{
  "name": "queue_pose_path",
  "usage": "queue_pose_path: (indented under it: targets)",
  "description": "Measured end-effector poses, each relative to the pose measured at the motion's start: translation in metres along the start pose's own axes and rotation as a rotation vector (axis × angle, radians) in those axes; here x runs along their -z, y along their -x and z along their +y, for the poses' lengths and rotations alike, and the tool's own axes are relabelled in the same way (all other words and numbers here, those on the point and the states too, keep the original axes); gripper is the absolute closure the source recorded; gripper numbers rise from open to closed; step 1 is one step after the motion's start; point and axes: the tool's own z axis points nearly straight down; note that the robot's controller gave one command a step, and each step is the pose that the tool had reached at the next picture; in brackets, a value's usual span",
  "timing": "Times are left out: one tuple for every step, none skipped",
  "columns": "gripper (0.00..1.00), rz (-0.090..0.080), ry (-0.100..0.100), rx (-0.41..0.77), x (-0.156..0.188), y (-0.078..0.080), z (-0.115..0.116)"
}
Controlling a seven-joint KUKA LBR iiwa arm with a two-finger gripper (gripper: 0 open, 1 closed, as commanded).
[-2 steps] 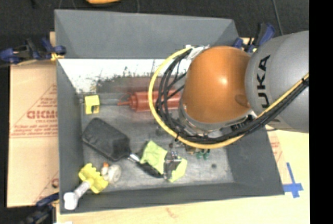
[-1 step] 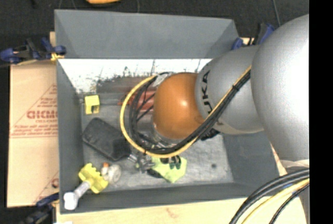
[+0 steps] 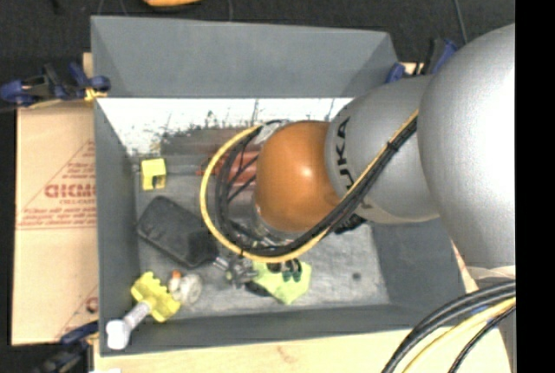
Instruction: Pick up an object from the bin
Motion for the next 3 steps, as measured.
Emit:
queue_pose_path:
  targets:
    - [1.00, 0.008, -0.001, -0.011, 0.044, -0.006, -0.004]
    - [1.00, -0.004, 0.000, -0.028, 0.086, 0.010, 0.005]
    - [0.00, -0.002, 0.000, -0.051, 0.098, 0.003, -0.006]
